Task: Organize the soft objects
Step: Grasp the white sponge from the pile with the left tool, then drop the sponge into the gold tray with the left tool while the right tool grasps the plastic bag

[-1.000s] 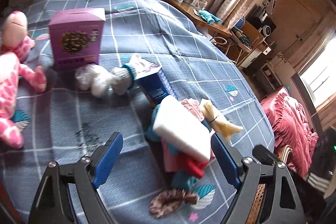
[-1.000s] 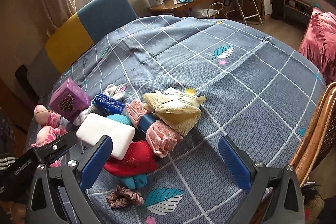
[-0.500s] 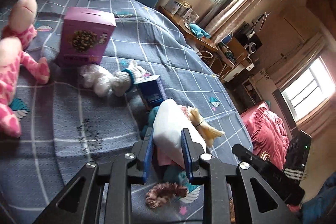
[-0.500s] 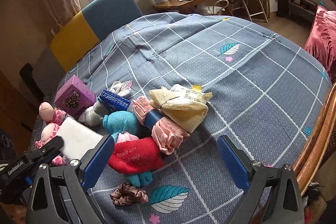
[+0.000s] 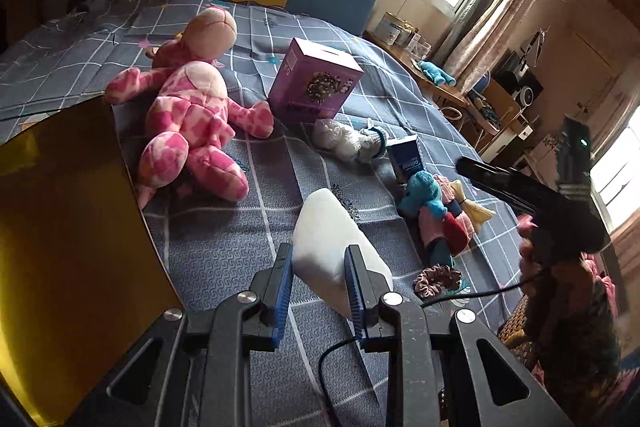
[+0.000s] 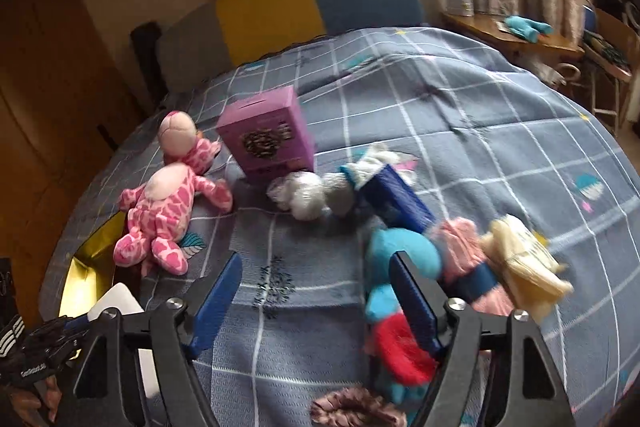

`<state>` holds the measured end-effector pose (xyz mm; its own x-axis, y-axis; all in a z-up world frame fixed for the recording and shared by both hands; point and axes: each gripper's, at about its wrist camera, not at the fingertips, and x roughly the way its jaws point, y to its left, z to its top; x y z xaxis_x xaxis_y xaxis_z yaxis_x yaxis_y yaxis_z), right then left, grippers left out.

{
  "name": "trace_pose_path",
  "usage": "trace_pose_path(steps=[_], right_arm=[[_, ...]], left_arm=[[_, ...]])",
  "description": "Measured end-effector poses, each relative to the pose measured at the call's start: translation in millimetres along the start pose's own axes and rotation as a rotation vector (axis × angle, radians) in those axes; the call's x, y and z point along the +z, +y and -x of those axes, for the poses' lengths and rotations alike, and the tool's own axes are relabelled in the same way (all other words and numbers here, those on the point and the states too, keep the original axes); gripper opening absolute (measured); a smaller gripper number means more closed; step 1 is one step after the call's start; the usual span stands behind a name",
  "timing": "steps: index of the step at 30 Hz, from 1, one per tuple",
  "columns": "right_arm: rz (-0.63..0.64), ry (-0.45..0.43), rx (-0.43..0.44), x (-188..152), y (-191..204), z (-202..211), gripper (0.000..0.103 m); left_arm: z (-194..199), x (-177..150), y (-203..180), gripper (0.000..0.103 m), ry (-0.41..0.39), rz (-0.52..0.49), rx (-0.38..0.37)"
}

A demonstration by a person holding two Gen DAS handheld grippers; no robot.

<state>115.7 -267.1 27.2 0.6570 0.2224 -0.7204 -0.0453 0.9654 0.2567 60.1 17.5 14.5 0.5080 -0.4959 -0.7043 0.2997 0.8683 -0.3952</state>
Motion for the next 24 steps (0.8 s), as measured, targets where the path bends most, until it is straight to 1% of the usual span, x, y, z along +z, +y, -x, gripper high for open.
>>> trace_pose_path(steps=[1,3,5,6,9,13,14,15,16,18,20,24], right_arm=[[0.029,0.028,0.005,8,9,-17,0.069],[0.087,0.066,-0.005,20,23,-45,0.069],[0.136,0.089,-0.045,33,33,-72,0.068],[0.165,0.101,-0.05,38,36,-85,0.068],[0.241,0.123,-0.133,52,41,-119,0.068],[0.312,0.204,-0.187,59,43,-167,0.068],[0.329,0.237,-0.215,59,42,-179,0.063],[0.347,0.264,-0.237,56,42,-189,0.055],[0.359,0.284,-0.244,54,42,-195,0.041],[0.383,0.27,-0.255,51,43,-193,0.037],[0.373,0.254,-0.238,48,43,-183,0.033],[0.382,0.23,-0.182,32,43,-148,0.032]], left_arm=[[4,-4,1,0.026,-0.007,-0.002,-0.002],[9,-6,0,0.023,-0.024,-0.013,0.009],[14,-9,1,0.02,-0.038,-0.02,0.012],[16,-9,3,0.02,-0.043,-0.011,0.005],[22,-11,9,0.019,-0.061,0.004,-0.009],[23,-11,17,0.018,-0.066,0.023,-0.009],[22,-12,20,0.018,-0.061,0.032,-0.01],[20,-12,22,0.018,-0.059,0.038,-0.014],[19,-12,23,0.018,-0.061,0.043,-0.016],[16,-12,23,0.018,-0.058,0.043,-0.023],[15,-12,22,0.018,-0.057,0.044,-0.032],[19,-11,21,0.017,-0.076,0.05,-0.053]])
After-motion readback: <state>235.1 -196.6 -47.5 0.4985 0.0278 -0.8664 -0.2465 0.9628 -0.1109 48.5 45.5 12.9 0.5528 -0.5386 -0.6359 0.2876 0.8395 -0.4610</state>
